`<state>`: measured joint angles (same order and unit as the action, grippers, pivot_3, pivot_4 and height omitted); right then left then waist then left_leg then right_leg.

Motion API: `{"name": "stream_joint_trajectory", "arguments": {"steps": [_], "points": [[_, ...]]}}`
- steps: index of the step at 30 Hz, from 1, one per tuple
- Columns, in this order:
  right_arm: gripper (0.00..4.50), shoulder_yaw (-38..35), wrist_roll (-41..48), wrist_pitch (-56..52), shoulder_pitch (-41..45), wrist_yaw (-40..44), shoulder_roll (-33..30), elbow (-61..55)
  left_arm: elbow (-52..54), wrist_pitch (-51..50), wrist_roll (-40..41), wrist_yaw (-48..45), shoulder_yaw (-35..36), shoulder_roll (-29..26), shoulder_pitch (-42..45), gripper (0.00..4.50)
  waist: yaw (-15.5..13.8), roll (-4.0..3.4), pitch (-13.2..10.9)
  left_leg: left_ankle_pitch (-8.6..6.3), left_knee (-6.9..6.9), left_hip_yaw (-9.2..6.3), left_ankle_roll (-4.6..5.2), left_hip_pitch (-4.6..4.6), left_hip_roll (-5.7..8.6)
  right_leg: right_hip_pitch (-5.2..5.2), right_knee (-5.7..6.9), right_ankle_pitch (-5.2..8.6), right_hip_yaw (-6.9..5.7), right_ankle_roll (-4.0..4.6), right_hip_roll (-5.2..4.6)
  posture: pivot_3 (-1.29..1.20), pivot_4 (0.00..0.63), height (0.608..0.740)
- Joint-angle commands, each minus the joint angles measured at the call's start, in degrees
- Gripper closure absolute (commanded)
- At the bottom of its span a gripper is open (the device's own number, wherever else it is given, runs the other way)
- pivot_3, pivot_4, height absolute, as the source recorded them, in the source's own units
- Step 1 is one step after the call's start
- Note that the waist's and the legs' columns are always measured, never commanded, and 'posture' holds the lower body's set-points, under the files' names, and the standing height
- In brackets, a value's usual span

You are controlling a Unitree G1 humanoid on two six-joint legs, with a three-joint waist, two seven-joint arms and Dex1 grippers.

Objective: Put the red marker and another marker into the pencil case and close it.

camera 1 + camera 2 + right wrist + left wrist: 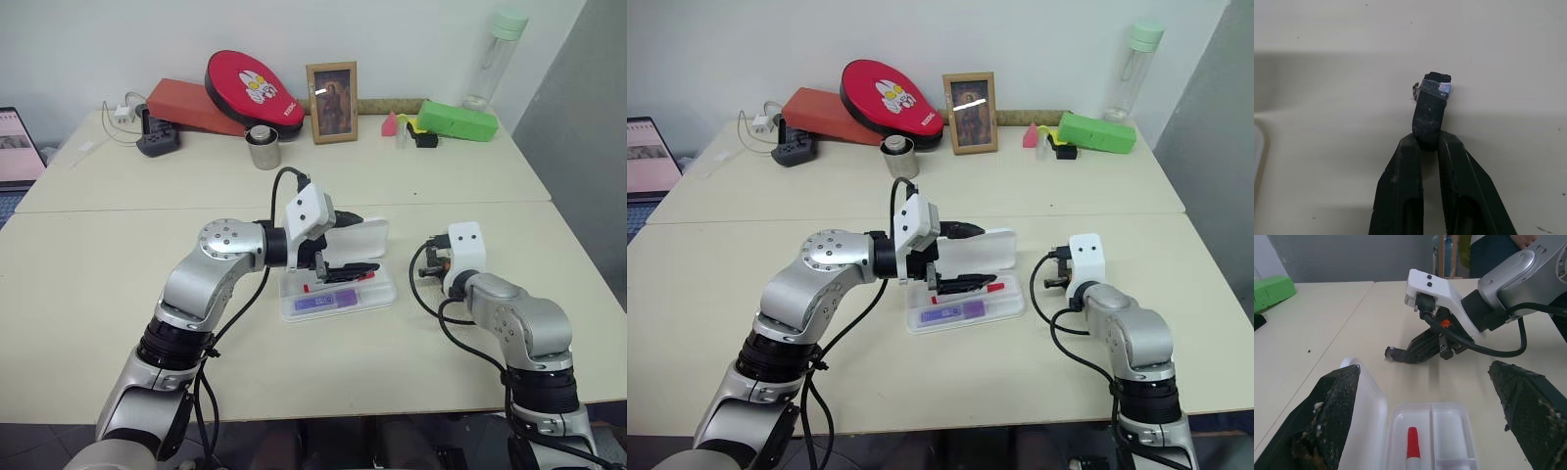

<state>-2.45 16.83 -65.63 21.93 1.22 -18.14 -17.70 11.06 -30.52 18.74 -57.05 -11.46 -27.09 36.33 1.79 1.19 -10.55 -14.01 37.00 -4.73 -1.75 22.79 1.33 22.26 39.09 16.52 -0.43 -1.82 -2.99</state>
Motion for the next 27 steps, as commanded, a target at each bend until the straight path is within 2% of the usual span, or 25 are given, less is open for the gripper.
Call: {"name": "stream_joint_trajectory", "arguments": {"steps": [1, 5, 10, 12, 15, 18, 23, 27], "points": [[4.37, 0.47, -0.29, -0.08, 0.6, 1.58, -0.79, -3.43, 0.84, 1.58, -0.44, -0.01, -0.16, -0.45, 0.89, 0.0, 0.0, 0.0, 0.0, 0.0, 0.0, -0.01, 0.0, 0.0, 0.0, 0.0, 0.0, 0.0, 0.0, 0.0, 0.0, 0.0, 0.15, 0.74], [4.37, 0.89, 0.45, 0.05, 0.41, 3.41, -1.0, -5.55, 0.93, 1.81, -0.51, -0.09, -0.25, -0.66, 0.9, 0.0, -0.01, 0.0, 0.0, 0.0, 0.0, -0.01, 0.0, 0.01, 0.0, 0.0, -0.01, 0.0, 0.0, 0.0, 0.0, 0.0, 0.15, 0.74], [4.38, 1.71, 4.57, -0.81, -0.26, 14.02, -10.0, -12.16, 0.48, 2.93, -0.51, -2.49, 1.85, -4.88, -0.49, 0.0, 0.02, -0.02, -0.02, 0.0, 0.0, -0.03, 0.0, 0.02, 0.01, 0.01, -0.03, 0.0, 0.0, 0.0, 0.0, 0.0, 0.15, 0.74], [4.39, 3.28, 5.28, 2.72, -0.55, 21.37, -17.32, -13.7, 0.15, 3.77, -0.22, -4.41, 2.84, -7.8, -1.7, 0.0, 0.01, -0.03, -0.02, -0.01, -0.01, -0.04, 0.01, -0.01, 0.0, -0.01, -0.05, 0.0, -0.01, 0.0, 0.0, 0.0, 0.15, 0.74], [4.39, 5.41, 6.37, 13.58, -0.36, 37.44, -28.94, -14.53, -0.24, 5.46, 0.82, -8.51, 4.8, -12.71, -4.01, 0.0, 0.11, -0.07, -0.05, -0.01, -0.04, -0.01, 0.02, -0.01, 0.0, 0.0, -0.08, 0.01, -0.02, -0.01, 0.01, 0.0, 0.15, 0.74], [4.39, 8.07, 5.41, 23.41, 1.94, 48.01, -34.04, -10.39, -0.89, 6.09, 1.56, -10.41, 5.92, -14.77, -4.72, 0.0, 0.05, -0.06, -0.05, -0.01, -0.02, 0.05, 0.02, -0.01, -0.04, -0.05, -0.1, 0.01, -0.13, -0.01, 0.05, 0.0, 0.15, 0.74], [4.39, 18.59, -2.57, 37.2, 13.09, 61.39, -34.72, 2.51, 1.21, 4.26, 4.91, -13.89, 8.34, -18.31, -7.28, 0.0, 0.38, -0.06, -0.07, -0.01, 0.01, 0.09, 0.02, -0.05, -0.04, -0.06, -0.08, 0.01, -0.04, -0.01, 0.03, 0.0, 0.15, 0.74], [4.39, 25.49, -9.03, 43.09, 18.6, 66.68, -32.31, 10.28, 3.2, 3.81, 5.83, -14.31, 9.05, -20.09, -9.27, 0.0, 0.14, -0.02, -0.08, -0.01, -0.02, 0.04, 0.01, -0.02, -0.08, -0.03, -0.1, 0.01, -0.08, 0.0, 0.04, 0.0, 0.15, 0.74]]}}
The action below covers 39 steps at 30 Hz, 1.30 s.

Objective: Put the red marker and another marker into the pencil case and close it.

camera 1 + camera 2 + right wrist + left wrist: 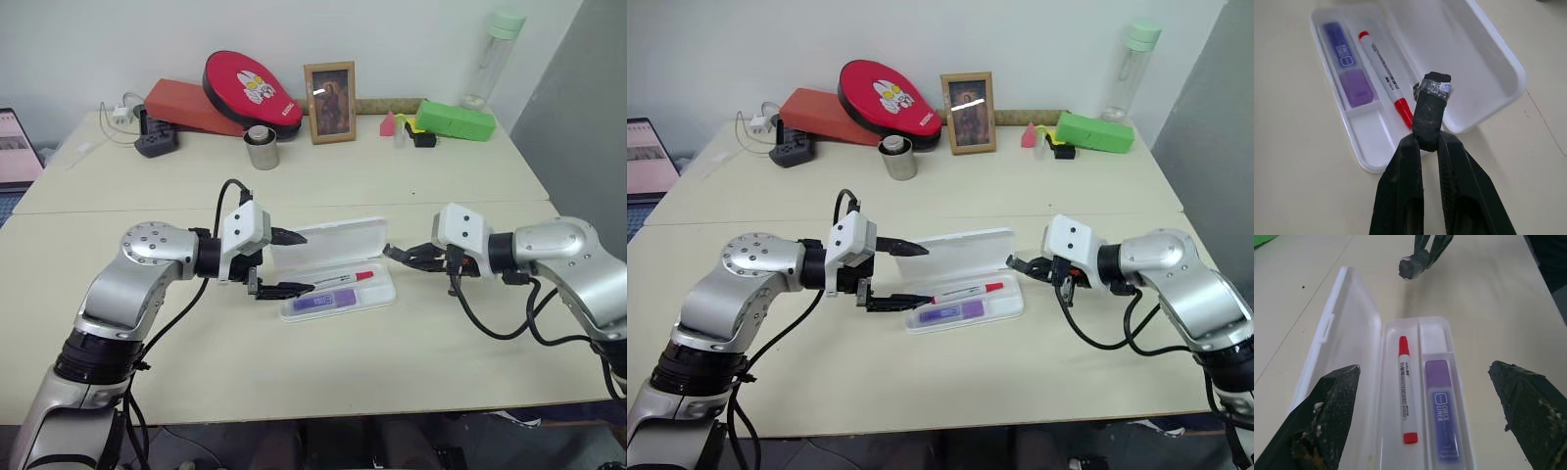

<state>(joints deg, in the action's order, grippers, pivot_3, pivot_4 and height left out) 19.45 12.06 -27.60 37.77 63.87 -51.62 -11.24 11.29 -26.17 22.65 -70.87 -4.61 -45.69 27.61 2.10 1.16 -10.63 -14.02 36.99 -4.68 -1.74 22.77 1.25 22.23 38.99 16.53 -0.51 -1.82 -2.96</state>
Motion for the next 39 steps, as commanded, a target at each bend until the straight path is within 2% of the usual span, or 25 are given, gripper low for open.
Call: {"name": "stream_joint_trajectory", "arguments": {"steps": [1, 11, 22, 24, 26, 34, 36, 37, 38, 39], "points": [[4.39, 4.37, -5.16, 6.3, 3.56, 5.16, 1.83, 5.4, 3.53, -0.96, 2.22, -0.44, 2.41, -1.81, -0.85, 0.0, -0.21, 0.01, -0.01, 0.0, 0.01, -0.02, 0.0, 0.03, 0.0, 0.01, -0.01, 0.0, -0.04, 0.0, -0.01, 0.0, 0.15, 0.74], [4.39, 9.03, -12.15, 15.19, 8.36, 13.52, 6.95, 16.38, 8.28, -3.88, 4.44, 1.85, 4.84, -4.32, -3.85, 0.0, -0.37, 0.01, -0.01, 0.01, 0.03, -0.15, -0.02, 0.05, 0.05, 0.03, 0.0, 0.0, 0.0, 0.0, -0.08, 0.0, 0.15, 0.74], [4.39, 8.19, -15.72, 17.61, 9.6, 15.19, 10.63, 19.41, 9.72, -5.1, 5.13, 3.55, 4.9, -4.69, -4.03, 0.0, -0.32, 0.01, -0.01, 0.01, 0.02, -0.17, -0.02, 0.02, 0.03, 0.04, 0.05, -0.01, 0.0, 0.01, -0.06, 0.0, 0.15, 0.74], [3.69, 7.9, -15.8, 17.57, 9.76, 15.47, 10.8, 19.37, 9.89, -5.34, 5.21, 3.81, 4.86, -4.61, -3.98, 0.0, -0.33, 0.01, -0.01, 0.01, 0.02, -0.16, -0.02, 0.03, 0.04, 0.04, 0.04, -0.01, 0.01, 0.01, -0.06, 0.0, 0.15, 0.74], [3.48, 7.68, -15.7, 17.56, 9.86, 15.78, 10.86, 19.32, 9.78, -5.5, 5.07, 4.23, 4.72, -4.5, -3.93, 0.0, -0.33, 0.01, -0.01, 0.01, 0.03, -0.17, -0.02, 0.03, 0.04, 0.04, 0.04, -0.01, 0.02, 0.01, -0.06, 0.0, 0.15, 0.74], [1.7, 6.37, -14.82, 17.25, 9.59, 16.83, 10.39, 16.91, 9.67, -5.63, 4.95, 4.64, 4.72, -4.42, -3.89, 0.0, -0.33, 0.01, -0.01, 0.01, 0.03, -0.17, -0.02, 0.02, 0.04, 0.04, 0.04, -0.01, 0.01, 0.01, -0.06, 0.0, 0.15, 0.74], [1.1, 4.5, -13.25, 15.84, 9.34, 16.68, 9.92, 14.99, 9.85, -5.72, 4.96, 4.96, 5.0, -4.44, -4.13, 0.0, -0.32, 0.0, -0.01, 0.01, 0.02, -0.17, -0.02, 0.02, 0.04, 0.04, 0.04, -0.01, 0.02, 0.01, -0.06, 0.0, 0.15, 0.74], [0.97, 2.77, -11.65, 14.29, 8.99, 16.49, 9.51, 13.55, 10.02, -5.96, 5.11, 5.47, 5.48, -4.37, -4.37, 0.0, -0.33, 0.0, -0.01, 0.01, 0.03, -0.17, -0.02, 0.02, 0.04, 0.04, 0.04, -0.01, 0.02, 0.01, -0.06, 0.0, 0.15, 0.74], [0.57, 1.5, -10.53, 13.11, 8.64, 16.39, 9.18, 12.38, 10.23, -6.17, 5.26, 5.89, 5.83, -4.34, -4.58, 0.0, -0.36, 0.0, -0.02, 0.01, 0.03, -0.18, -0.02, 0.03, 0.04, 0.04, 0.04, -0.01, 0.02, 0.01, -0.06, 0.0, 0.15, 0.74], [0.41, -0.39, -8.91, 11.52, 8.26, 15.96, 9.01, 11.24, 10.38, -6.62, 5.79, 6.36, 6.48, -4.25, -4.75, 0.0, -0.37, 0.0, -0.01, 0.01, 0.03, -0.19, -0.03, 0.04, 0.04, 0.04, 0.04, -0.01, 0.02, 0.01, -0.07, 0.0, 0.15, 0.74]]}}
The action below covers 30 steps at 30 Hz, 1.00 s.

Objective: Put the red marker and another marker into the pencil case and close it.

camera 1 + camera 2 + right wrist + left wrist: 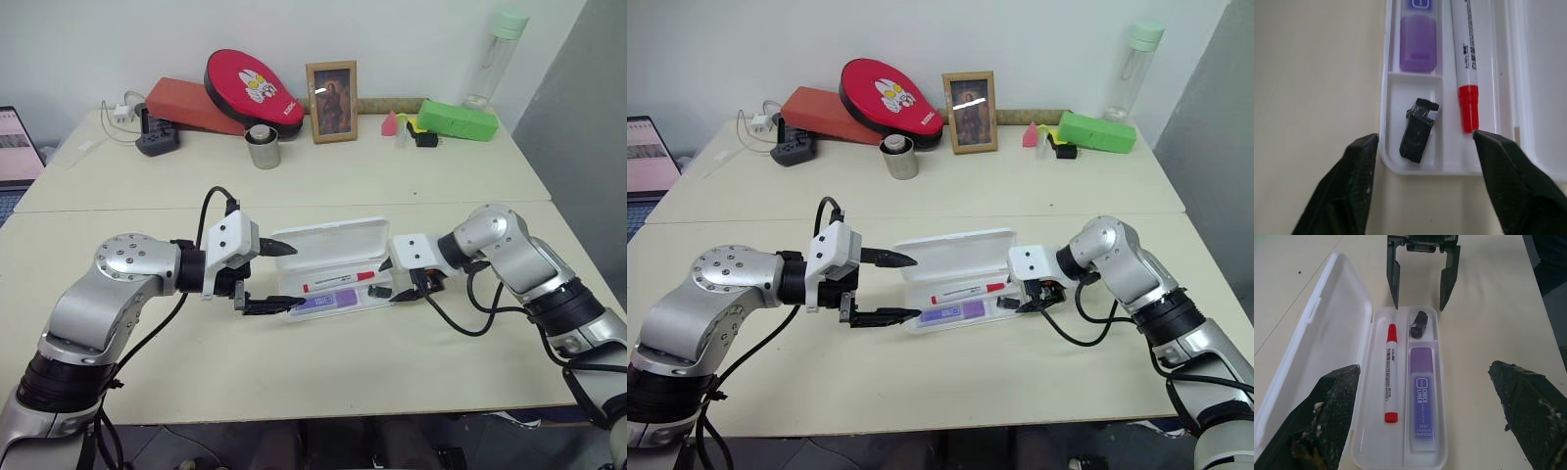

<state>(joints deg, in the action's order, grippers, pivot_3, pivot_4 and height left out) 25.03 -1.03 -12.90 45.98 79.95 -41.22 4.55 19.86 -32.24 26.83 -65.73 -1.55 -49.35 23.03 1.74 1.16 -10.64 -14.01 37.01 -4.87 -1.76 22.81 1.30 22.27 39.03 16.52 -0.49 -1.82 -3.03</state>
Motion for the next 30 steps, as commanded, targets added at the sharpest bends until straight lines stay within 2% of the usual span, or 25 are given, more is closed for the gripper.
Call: {"name": "stream_joint_trajectory", "arguments": {"steps": [1, 2, 6, 11, 14, 19, 20, 21, 25, 30], "points": [[0.27, -8.42, 6.57, -4.98, -0.3, -0.82, -1.27, -5.78, 1.89, -1.3, 2.66, 1.95, 4.55, -0.24, -0.14, 0.0, -0.03, 0.0, 0.0, 0.0, 0.0, 0.0, 0.0, 0.0, 0.0, 0.0, 0.0, 0.0, 0.0, 0.0, 0.0, 0.0, 0.15, 0.74], [0.05, -10.96, 9.48, -7.63, -0.6, -0.98, -1.37, -7.34, 2.22, -2.33, 4.18, 2.85, 6.05, 0.29, -0.11, 0.0, -0.06, 0.0, 0.0, 0.0, 0.0, -0.02, 0.0, 0.0, 0.0, -0.01, -0.01, 0.0, -0.02, 0.0, 0.0, 0.0, 0.15, 0.74], [0.05, -17.01, 15.99, -13.59, 1.07, -1.98, -0.85, -7.91, 3.37, -5.98, 9.54, 6.52, 11.68, 1.76, -0.71, 0.0, -0.01, 0.0, 0.0, 0.0, 0.0, -0.05, 0.0, -0.01, -0.01, -0.02, 0.0, 0.0, -0.01, 0.0, -0.01, 0.0, 0.15, 0.74], [0.05, -16.9, 13.15, -9.99, 8.61, -6.27, 2.11, 3.71, 3.73, -7.42, 11.26, 9.76, 16.53, 1.02, -2.84, 0.0, 0.22, -0.01, -0.01, 0.0, -0.02, 0.01, 0.01, -0.1, -0.02, -0.02, 0.04, -0.01, 0.03, 0.01, -0.02, 0.0, 0.15, 0.74], [0.05, -15.7, 10.22, -7.62, 15.37, -11.36, 7.09, 13.92, 5.29, -8.79, 13.25, 11.38, 20.79, 0.37, -4.8, 0.0, 0.7, -0.02, -0.01, 0.0, -0.01, 0.1, 0.0, -0.12, -0.04, -0.01, 0.06, -0.02, 0.11, 0.04, -0.01, 0.0, 0.15, 0.74], [0.05, -13.43, 7.36, -4.74, 22.48, -13.12, 13.5, 25.52, 8.22, -10.49, 15.66, 13.37, 26.07, -0.72, -8.36, 0.0, 0.58, -0.02, -0.01, 0.01, -0.05, 0.05, -0.03, -0.07, -0.08, 0.05, -0.01, -0.05, 0.06, 0.09, -0.01, 0.0, 0.15, 0.74], [0.43, -13.21, 7.04, -4.2, 23.21, -13.04, 14.27, 26.9, 8.82, -10.81, 16.35, 13.74, 26.79, -0.85, -8.82, 0.0, 0.59, -0.02, -0.01, 0.03, -0.06, 0.09, -0.06, -0.06, -0.08, 0.05, -0.03, -0.05, 0.11, 0.09, -0.02, 0.0, 0.15, 0.74], [0.52, -12.68, 6.25, -3.33, 24.15, -13.33, 15.28, 28.81, 9.53, -11.43, 17.58, 14.25, 27.99, -0.89, -9.21, 0.0, 0.54, -0.02, -0.01, 0.1, -0.06, 0.12, -0.19, -0.06, -0.07, 0.07, -0.02, -0.05, 0.13, 0.08, -0.02, 0.0, 0.15, 0.74], [1.44, -9.99, 2.55, -0.14, 26.77, -14.5, 18.43, 35.16, 11.21, -12.66, 20.26, 15.76, 31.3, -0.88, -11.18, 0.0, 0.2, -0.02, -0.01, 0.1, -0.05, 0.1, -0.19, -0.02, -0.03, 0.06, -0.03, -0.05, 0.09, 0.08, -0.03, 0.0, 0.15, 0.74], [2.61, -8.28, -0.77, 3.13, 28.47, -15.85, 20.73, 39.9, 12.91, -12.63, 21.77, 17.64, 32.06, -0.67, -13.27, 0.0, 0.07, -0.02, -0.01, 0.1, -0.05, 0.07, -0.21, -0.04, -0.03, 0.06, -0.01, -0.05, 0.08, 0.08, -0.03, 0.0, 0.15, 0.74]]}}
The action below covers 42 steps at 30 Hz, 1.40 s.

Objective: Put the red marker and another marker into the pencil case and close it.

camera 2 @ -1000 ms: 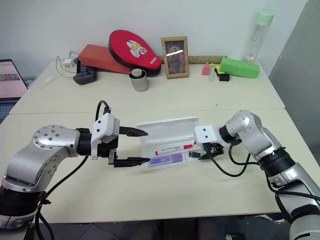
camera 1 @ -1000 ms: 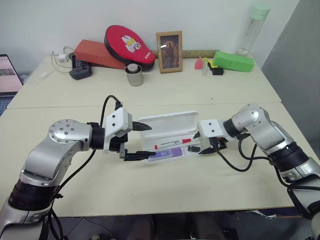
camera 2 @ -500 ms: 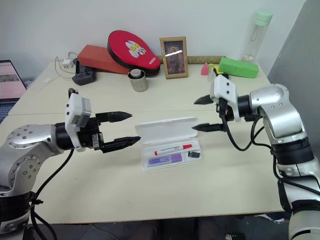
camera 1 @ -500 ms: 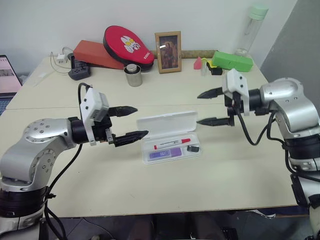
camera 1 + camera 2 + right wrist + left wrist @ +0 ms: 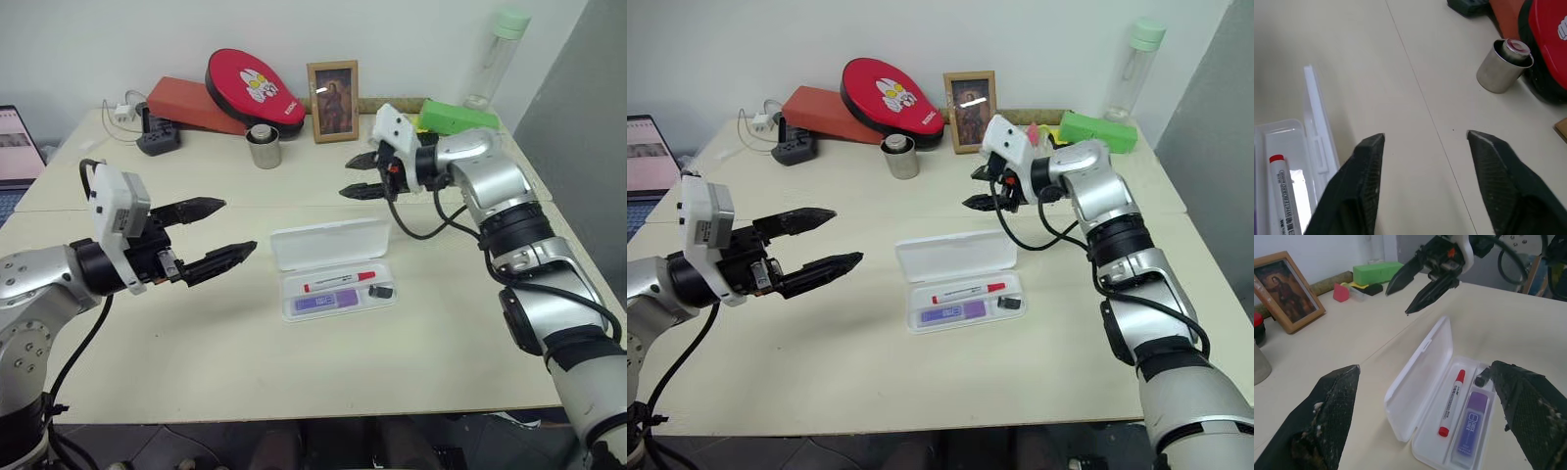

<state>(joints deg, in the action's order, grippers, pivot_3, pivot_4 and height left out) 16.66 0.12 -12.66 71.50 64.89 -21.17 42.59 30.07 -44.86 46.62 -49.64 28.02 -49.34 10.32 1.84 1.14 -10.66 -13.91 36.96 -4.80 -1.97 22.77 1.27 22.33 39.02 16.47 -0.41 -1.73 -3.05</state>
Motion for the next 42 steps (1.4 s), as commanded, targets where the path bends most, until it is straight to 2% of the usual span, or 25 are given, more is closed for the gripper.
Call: {"name": "stream_joint_trajectory", "arguments": {"steps": [1, 2, 7, 9, 15, 21, 26, 30, 35, 42], "points": [[2.83, 0.33, -2.46, 3.6, 3.0, -0.81, 0.89, 2.35, 2.89, -0.08, 2.51, 1.93, 2.64, -0.63, -0.73, 0.0, -0.02, 0.0, 0.0, 0.0, 0.0, 0.01, 0.0, 0.0, 0.0, 0.0, -0.01, 0.0, 0.01, 0.0, 0.0, 0.0, 0.15, 0.74], [3.17, 0.72, -3.02, 4.06, 2.86, -0.6, 1.14, 2.57, 3.04, -0.01, 2.79, 2.09, 2.85, -0.71, -1.14, 0.0, -0.02, 0.0, 0.0, 0.0, 0.0, 0.02, 0.0, 0.0, 0.0, 0.0, -0.01, 0.0, 0.01, 0.0, 0.0, 0.0, 0.15, 0.74], [4.23, 1.57, -4.77, 5.2, 2.03, 0.92, 1.43, 2.56, 3.31, 0.06, 4.08, 2.61, 3.42, -1.45, -2.13, 0.0, 0.03, -0.02, -0.01, 0.0, -0.01, 0.01, -0.01, -0.01, -0.02, 0.01, 0.0, 0.0, 0.01, 0.0, 0.0, 0.0, 0.15, 0.74], [4.48, 2.11, -5.28, 5.21, 1.29, 1.99, 1.14, 1.53, 3.14, 0.24, 4.19, 2.66, 3.33, -1.61, -2.27, 0.0, 0.03, -0.02, -0.01, 0.0, -0.01, 0.01, 0.0, -0.02, -0.02, 0.01, 0.01, 0.0, 0.02, 0.01, 0.01, 0.0, 0.15, 0.74], [4.48, 3.66, -5.33, 4.86, -3.01, 8.04, -0.8, -5.91, 2.48, 0.92, 4.16, 2.83, 2.73, -1.9, -2.12, 0.0, 0.02, -0.02, -0.01, -0.01, -0.02, 0.01, 0.0, -0.01, -0.02, 0.01, -0.01, 0.0, 0.01, 0.0, 0.01, 0.0, 0.15, 0.74], [4.48, 5.18, -3.88, 1.11, -9.47, 14.17, -4.47, -19.04, 2.33, 0.68, 5.05, 1.62, 1.49, -2.79, -1.63, 0.0, 0.0, -0.02, -0.01, -0.02, -0.02, -0.01, 0.03, -0.01, -0.01, 0.0, -0.02, 0.0, 0.0, 0.0, 0.01, 0.0, 0.15, 0.74], [4.48, 5.55, -2.72, -2.16, -14.87, 16.48, -6.92, -30.07, 3.67, 1.38, 4.75, -2.47, -1.25, -4.62, -3.39, 0.0, -0.04, -0.02, -0.01, -0.09, -0.02, -0.02, 0.14, -0.02, -0.02, -0.01, -0.01, 0.0, -0.01, 0.0, 0.01, 0.0, 0.15, 0.74], [4.48, 8.16, -5.29, -3.91, -20.32, 14.04, -8.07, -36.32, 3.79, 2.14, 3.94, -7.38, -3.5, -7.2, -4.97, 0.0, 0.02, -0.02, -0.01, -0.1, -0.01, -0.01, 0.15, -0.02, -0.04, 0.0, 0.0, 0.0, 0.01, 0.0, 0.01, 0.0, 0.15, 0.74], [4.48, 10.13, -7.75, -4.77, -22.74, 11.12, -8.09, -35.99, 2.46, 3.15, 2.78, -9.36, -5.37, -8.4, -4.35, 0.0, -0.01, -0.03, -0.02, -0.1, -0.02, 0.01, 0.16, -0.05, -0.04, -0.02, 0.0, 0.01, 0.02, 0.01, 0.01, 0.0, 0.15, 0.74], [4.48, 12.67, -10.67, -4.65, -26.13, 7.4, -7.26, -28.05, 0.48, 3.26, 1.49, -10.06, -8.51, -8.6, -0.83, 0.0, 0.0, 0.03, 0.02, -0.1, -0.02, 0.03, 0.17, -0.11, 0.0, -0.09, -0.01, 0.01, 0.02, 0.01, 0.02, 0.0, 0.15, 0.74]]}}
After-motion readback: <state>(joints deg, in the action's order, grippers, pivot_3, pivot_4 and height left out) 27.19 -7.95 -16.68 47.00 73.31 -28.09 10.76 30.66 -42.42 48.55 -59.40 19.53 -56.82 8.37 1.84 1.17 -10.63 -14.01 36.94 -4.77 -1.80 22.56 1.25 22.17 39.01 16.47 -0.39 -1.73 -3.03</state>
